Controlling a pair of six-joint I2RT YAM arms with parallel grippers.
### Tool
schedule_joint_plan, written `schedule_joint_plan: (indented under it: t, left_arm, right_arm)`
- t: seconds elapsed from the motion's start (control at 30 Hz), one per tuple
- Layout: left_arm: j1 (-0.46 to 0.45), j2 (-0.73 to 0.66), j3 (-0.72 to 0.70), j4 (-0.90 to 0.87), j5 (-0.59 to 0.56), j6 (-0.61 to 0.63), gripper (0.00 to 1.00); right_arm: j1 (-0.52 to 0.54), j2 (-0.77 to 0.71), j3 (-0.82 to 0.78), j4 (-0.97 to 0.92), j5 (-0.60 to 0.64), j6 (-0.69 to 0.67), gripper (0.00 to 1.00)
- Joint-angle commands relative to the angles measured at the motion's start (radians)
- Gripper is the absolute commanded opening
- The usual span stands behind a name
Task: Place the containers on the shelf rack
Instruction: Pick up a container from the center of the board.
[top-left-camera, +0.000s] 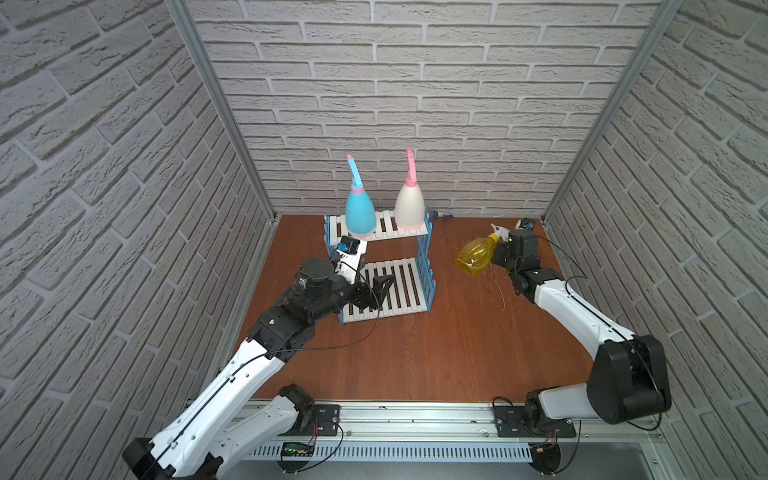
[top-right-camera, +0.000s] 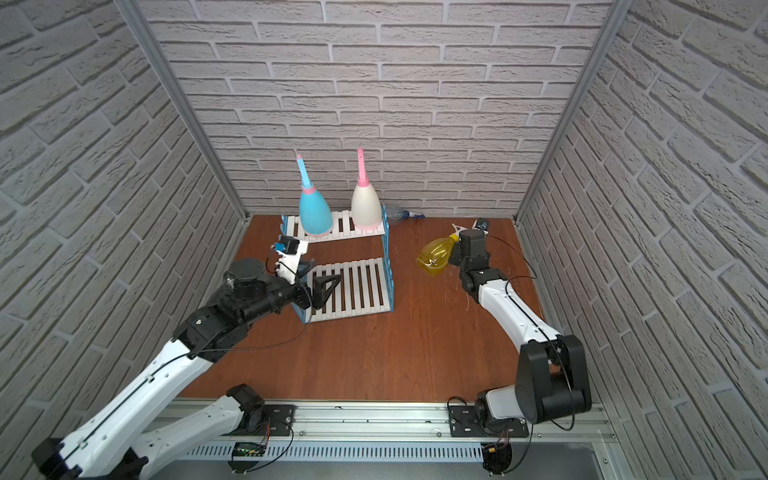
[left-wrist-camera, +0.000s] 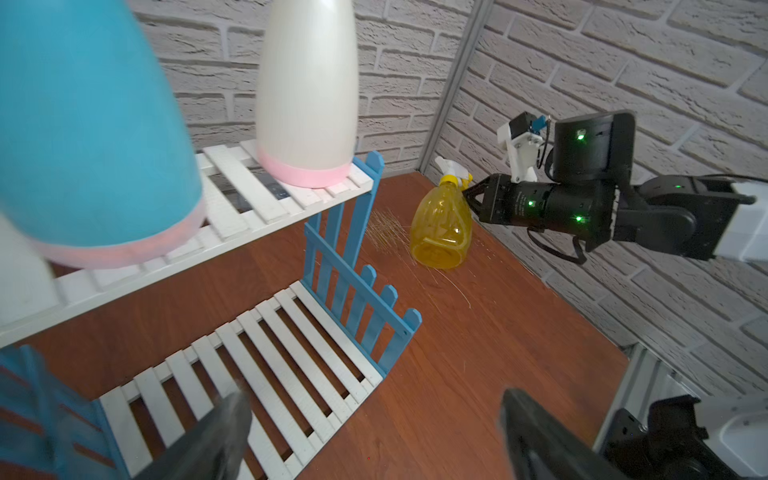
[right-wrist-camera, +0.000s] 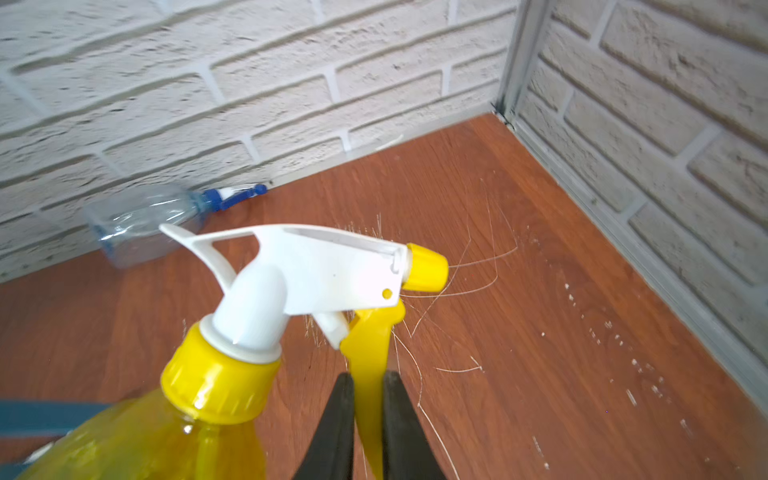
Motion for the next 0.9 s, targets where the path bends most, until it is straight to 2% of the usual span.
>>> schedule_joint_plan:
  t: [0.0,0.2,0.43,0.67,0.87]
  left_arm:
    - [-0.080,0.087,0.073,0.063,-0.042,-0.002,0.98]
    - [-0.151,0.261,0.195,0.103,-0.052,-0.045,0.98]
    - [-0.153,0.366,0.279,0.205,0.070,-0.188,0.98]
    - [-0.151,0.402,0.281,0.258,0.135,-0.283,0.98]
    - [-0.149,0.385,0.259,0.264,0.171,-0.318,0.98]
  right_arm:
    - [0.013,-0.140,-0.047,0.029,-0.106,-0.171,0.03]
    - [0.031,-0.363,-0.142,0.002,-0.278,-0.280,0.03]
    - [0.084,-0.563,-0.251,0.046,-0.420,-0.346,0.04]
    - [0.208,-0.611,-0.275,0.112,-0.485,-0.410,0.04]
    - [0.341,-0.578,-0.274,0.178,-0.441,-0.465,0.04]
